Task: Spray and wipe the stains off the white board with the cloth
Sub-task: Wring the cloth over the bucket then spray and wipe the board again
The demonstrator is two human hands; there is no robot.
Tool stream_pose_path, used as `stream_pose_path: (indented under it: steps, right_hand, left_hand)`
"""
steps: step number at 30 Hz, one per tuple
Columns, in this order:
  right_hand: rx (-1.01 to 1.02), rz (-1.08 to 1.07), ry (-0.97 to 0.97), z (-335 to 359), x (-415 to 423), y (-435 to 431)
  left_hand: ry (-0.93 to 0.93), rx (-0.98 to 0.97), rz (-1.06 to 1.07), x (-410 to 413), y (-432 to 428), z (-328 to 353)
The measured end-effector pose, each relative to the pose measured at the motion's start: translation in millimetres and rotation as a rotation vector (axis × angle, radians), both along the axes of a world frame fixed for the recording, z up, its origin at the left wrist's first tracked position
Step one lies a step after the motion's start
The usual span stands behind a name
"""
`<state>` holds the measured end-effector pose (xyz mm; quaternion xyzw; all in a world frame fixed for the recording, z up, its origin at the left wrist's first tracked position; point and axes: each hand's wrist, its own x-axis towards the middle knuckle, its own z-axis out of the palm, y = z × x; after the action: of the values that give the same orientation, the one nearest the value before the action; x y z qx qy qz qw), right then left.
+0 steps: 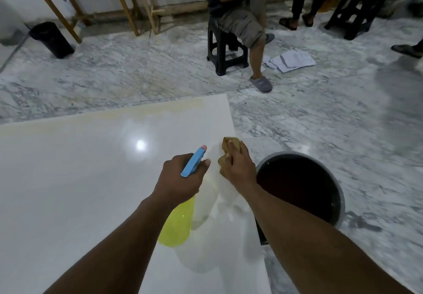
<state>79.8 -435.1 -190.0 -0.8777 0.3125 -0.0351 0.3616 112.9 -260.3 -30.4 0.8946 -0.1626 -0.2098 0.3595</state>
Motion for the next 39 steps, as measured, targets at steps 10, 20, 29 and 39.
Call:
stream_pose_path:
  steps: [10,20,29,39]
  right_hand:
    - [-0.059,-0.044,0.053,11,-194,99]
    - [0.008,-0.061,0.008,6,-353,176]
    - [0.265,-0.034,0.095,34,-410,171]
    - [1.654,-0.608,-0.406,184,-371,114]
  left_hand:
    - [-0.006,-0.024,-0.058,-150,93,2]
    - [0.016,-0.016,-0.137,-270,155,-12]
    - [0.079,-0.037,-0.112,-307,170,1]
    - [0.139,0.047,-0.135,-262,165,54]
